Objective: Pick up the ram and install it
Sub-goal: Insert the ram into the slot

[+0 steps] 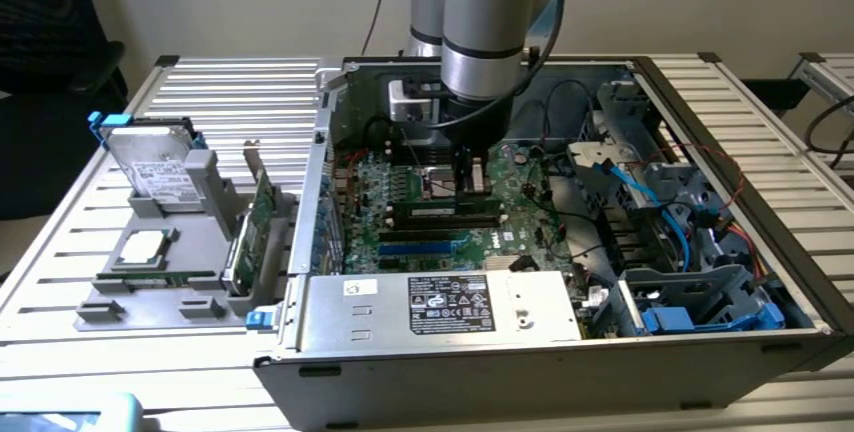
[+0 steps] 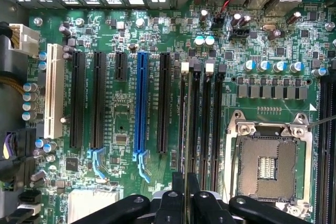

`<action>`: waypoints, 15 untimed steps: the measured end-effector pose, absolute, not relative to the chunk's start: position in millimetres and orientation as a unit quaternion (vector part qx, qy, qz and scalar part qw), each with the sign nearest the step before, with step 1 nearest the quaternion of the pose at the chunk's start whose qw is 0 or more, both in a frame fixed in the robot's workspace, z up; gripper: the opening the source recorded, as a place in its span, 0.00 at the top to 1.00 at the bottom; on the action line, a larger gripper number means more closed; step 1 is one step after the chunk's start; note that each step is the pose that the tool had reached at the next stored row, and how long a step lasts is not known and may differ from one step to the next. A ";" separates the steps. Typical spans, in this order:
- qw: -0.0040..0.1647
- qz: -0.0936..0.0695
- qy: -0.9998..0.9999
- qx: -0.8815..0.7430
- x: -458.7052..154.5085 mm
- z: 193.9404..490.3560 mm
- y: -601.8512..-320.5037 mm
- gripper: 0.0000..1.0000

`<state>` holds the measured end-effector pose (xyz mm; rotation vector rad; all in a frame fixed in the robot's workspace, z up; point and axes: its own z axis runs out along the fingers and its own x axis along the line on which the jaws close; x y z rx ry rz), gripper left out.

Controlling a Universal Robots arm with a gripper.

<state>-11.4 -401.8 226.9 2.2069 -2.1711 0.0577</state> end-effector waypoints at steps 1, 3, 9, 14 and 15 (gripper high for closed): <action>0.023 0.019 -0.701 0.713 -11.4 226.8 -401.8 0.86; 0.023 0.019 -0.701 0.713 -11.4 226.5 -401.8 0.86; 0.023 0.019 -0.701 0.712 -11.4 225.8 -401.8 0.86; 0.023 0.019 -0.702 0.712 -11.4 225.4 -401.8 0.86; 0.023 0.019 -0.702 0.711 -11.4 225.3 -401.8 0.86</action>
